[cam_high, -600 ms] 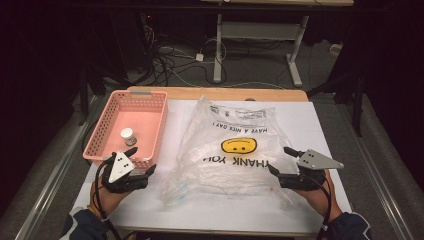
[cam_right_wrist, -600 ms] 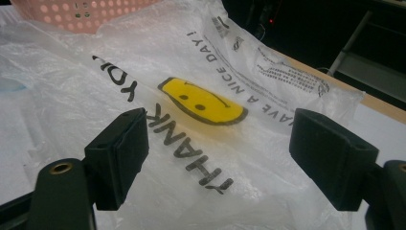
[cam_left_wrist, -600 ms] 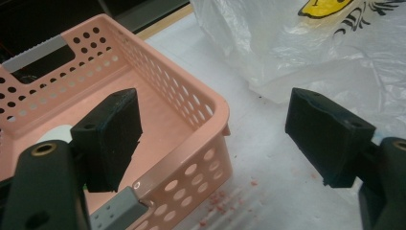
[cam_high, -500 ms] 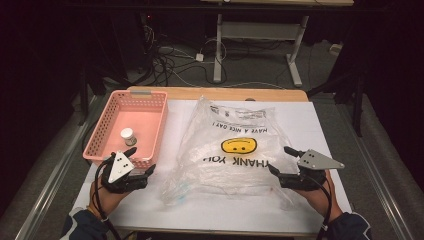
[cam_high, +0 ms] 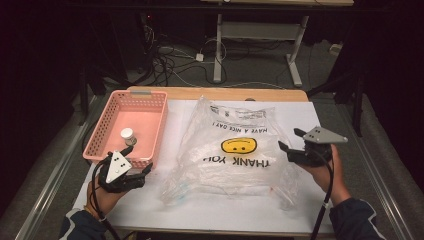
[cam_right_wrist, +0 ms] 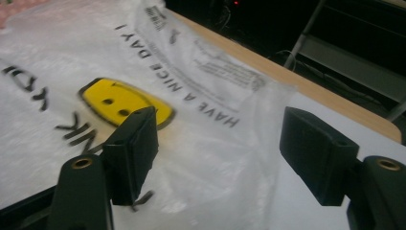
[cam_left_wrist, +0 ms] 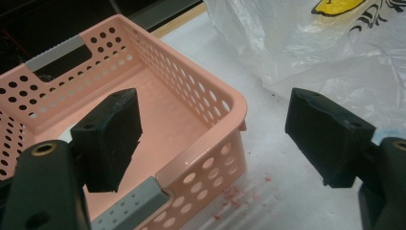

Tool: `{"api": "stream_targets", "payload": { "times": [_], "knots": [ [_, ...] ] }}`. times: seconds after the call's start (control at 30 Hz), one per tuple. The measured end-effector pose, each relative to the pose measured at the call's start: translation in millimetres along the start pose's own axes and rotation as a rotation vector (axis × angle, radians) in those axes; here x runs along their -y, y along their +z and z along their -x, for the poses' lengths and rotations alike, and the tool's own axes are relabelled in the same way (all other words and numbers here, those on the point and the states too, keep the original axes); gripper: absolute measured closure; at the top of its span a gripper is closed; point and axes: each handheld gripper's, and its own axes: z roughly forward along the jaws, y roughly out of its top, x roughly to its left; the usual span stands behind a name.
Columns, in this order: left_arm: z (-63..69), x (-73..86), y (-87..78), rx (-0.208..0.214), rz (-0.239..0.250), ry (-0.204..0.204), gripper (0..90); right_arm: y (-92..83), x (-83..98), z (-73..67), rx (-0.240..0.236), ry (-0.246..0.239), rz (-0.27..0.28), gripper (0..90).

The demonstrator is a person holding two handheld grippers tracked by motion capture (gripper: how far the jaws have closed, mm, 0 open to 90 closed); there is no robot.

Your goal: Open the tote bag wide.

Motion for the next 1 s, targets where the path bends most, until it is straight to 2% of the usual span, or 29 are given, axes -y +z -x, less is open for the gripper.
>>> {"api": "stream_targets", "payload": {
  "times": [0.03, 0.07, 0.1, 0.13, 0.2, 0.23, 0.3, 0.33, 0.4, 0.43, 0.47, 0.5, 0.53, 0.57, 0.63, 0.7, 0.73, 0.77, 0.8, 0.83, 0.87, 0.9, 0.93, 1.0],
  "knots": [
    [0.1, 0.2, 0.3, 0.001, -0.002, 0.0, 20.0, 3.8, -3.3, 6.3, 0.0, 0.002, -0.005, 34.2],
    [-0.1, 0.2, 0.7, 0.001, -0.003, 0.0, 20.0, 3.8, -3.3, 6.3, 0.0, 0.002, -0.005, 34.2],
    [-0.1, 0.1, 1.5, 0.002, -0.002, -0.001, 20.0, 18.1, -10.6, 19.5, 0.006, -0.003, -0.043, 37.2],
    [-0.2, -0.1, 2.0, 0.0, -0.003, 0.001, 20.0, 24.3, -12.5, 24.2, 0.004, -0.005, -0.052, 43.4],
    [-0.2, -0.5, 3.4, 0.001, -0.009, 0.007, 20.0, 43.3, -17.7, 37.5, -0.032, 0.0, -0.088, 46.8],
    [0.4, -0.7, 4.0, 0.002, -0.008, 0.007, 20.0, 53.6, -19.9, 43.8, -0.023, 0.01, -0.106, 48.5],
    [0.4, -0.9, 4.5, 0.008, -0.009, 0.005, 20.0, 75.1, -23.7, 55.8, -0.044, 0.061, -0.16, 52.2],
    [0.7, -0.9, 4.9, 0.011, -0.012, 0.004, 20.0, 86.4, -25.1, 60.9, -0.045, 0.06, -0.189, 52.3],
    [2.0, -1.0, 5.3, 0.011, -0.015, 0.016, 20.0, 107.5, -25.1, 67.3, -0.012, 0.054, -0.258, 51.1],
    [2.6, -1.0, 5.4, 0.013, -0.016, 0.02, 20.0, 117.6, -23.9, 71.1, -0.018, 0.065, -0.287, 51.0],
    [2.9, -0.9, 5.4, 0.016, -0.017, 0.021, 20.0, 117.6, -23.9, 71.1, -0.018, 0.065, -0.287, 51.0],
    [3.0, -0.9, 5.3, 0.02, -0.015, 0.02, 20.0, 134.2, -19.9, 78.3, -0.019, 0.125, -0.321, 49.8],
    [3.1, -0.7, 5.4, 0.025, -0.013, 0.017, 20.0, 134.2, -19.9, 78.3, -0.019, 0.125, -0.321, 49.8],
    [2.9, -0.6, 5.9, 0.033, -0.014, 0.011, 20.0, 149.6, -13.6, 82.8, -0.009, 0.143, -0.34, 50.1],
    [1.8, -1.6, 6.8, 0.037, -0.01, 0.025, 20.0, 161.6, -7.8, 86.6, -0.038, 0.183, -0.358, 51.7],
    [0.4, -2.8, 7.1, 0.043, -0.006, 0.022, 20.0, 167.3, -5.5, 88.2, -0.035, 0.198, -0.371, 54.1],
    [-0.9, -3.4, 7.0, 0.044, -0.001, 0.015, 20.1, 177.2, -1.1, 89.3, -0.018, 0.219, -0.372, 64.8],
    [-0.9, -3.3, 6.8, 0.048, -0.005, 0.004, 20.1, 177.2, -1.1, 89.3, -0.018, 0.219, -0.372, 64.8],
    [-1.5, -3.3, 6.8, 0.047, -0.003, 0.007, 20.0, 183.5, 0.3, 88.1, -0.002, 0.217, -0.377, 69.8],
    [-2.5, -3.6, 7.3, 0.045, 0.003, 0.018, 20.1, 184.6, 0.3, 88.0, 0.006, 0.226, -0.372, 82.1],
    [-3.1, -3.4, 7.6, 0.046, 0.002, 0.02, 20.1, 184.6, 0.3, 88.0, 0.006, 0.226, -0.372, 82.1],
    [-3.6, -3.4, 8.0, 0.049, 0.002, 0.019, 20.1, 186.9, -1.0, 87.0, 0.031, 0.211, -0.372, 89.5],
    [-4.2, -3.4, 8.4, 0.054, 0.004, 0.016, 20.1, 187.0, -1.5, 87.2, 0.046, 0.215, -0.37, 90.0],
    [-5.9, -4.4, 9.3, 0.068, 0.012, 0.005, 20.1, 185.4, -1.4, 90.3, 0.107, 0.245, -0.365, 90.0]
  ]
}}
